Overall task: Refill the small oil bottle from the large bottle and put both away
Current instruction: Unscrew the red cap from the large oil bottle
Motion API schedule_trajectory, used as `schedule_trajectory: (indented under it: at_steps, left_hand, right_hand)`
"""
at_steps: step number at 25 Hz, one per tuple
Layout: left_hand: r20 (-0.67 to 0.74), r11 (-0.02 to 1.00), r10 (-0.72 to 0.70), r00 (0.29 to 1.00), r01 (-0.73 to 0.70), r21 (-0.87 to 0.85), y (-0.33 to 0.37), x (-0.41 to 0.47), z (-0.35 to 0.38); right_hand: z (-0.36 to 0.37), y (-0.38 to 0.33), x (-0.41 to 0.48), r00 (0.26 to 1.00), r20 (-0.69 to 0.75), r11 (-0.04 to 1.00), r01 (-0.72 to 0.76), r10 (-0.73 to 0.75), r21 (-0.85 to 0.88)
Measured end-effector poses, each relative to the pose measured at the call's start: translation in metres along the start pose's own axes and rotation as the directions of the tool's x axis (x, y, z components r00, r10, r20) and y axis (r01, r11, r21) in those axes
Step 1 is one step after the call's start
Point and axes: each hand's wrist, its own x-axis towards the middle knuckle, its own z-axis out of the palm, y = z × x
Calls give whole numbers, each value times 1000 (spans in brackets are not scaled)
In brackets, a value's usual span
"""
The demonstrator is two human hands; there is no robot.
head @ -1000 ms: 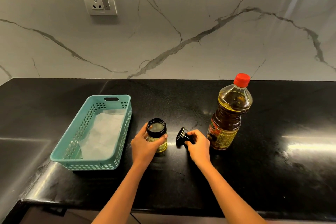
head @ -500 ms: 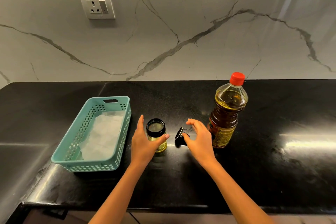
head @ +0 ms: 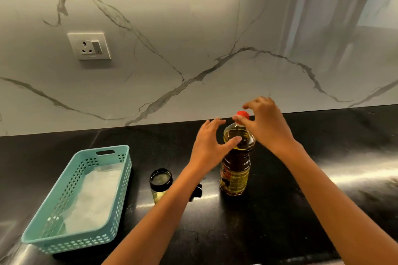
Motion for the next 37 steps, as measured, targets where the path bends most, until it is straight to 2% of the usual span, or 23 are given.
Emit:
schedule_trajectory:
  at_steps: [4, 10, 17, 22, 25, 30, 37]
  left_hand:
    - [41, 995, -20, 999, 24, -93, 14, 16, 14]
    - [97, 973, -108, 989, 125, -192, 5, 28, 22]
    - [79, 969, -83, 993, 99, -225, 0, 27, 23]
    - [88, 971, -82, 993, 100, -219, -4, 29, 26]
    - [85, 970, -89, 992, 105, -217, -5, 29, 28]
    - [73, 969, -112, 991, 125, -215, -6, 28, 28]
    - [73, 977, -96, 993, 108, -184, -6, 27, 28]
  right_hand:
    - [-3, 11, 5, 989, 148, 999, -10, 5, 33]
    - [1, 10, 11, 989, 144, 992, -33, 15, 122]
    - [4, 11, 19, 969, 231, 988, 56, -89, 144]
    - [-15, 16, 18, 909, 374, 921, 25, -183, 388]
    - [-12, 15, 17, 943, 295, 913, 21, -154, 407]
    - [0, 17, 17, 980, 184, 985, 47, -77, 163]
    - [-4, 18, 16, 970, 225, 952, 20, -93, 306]
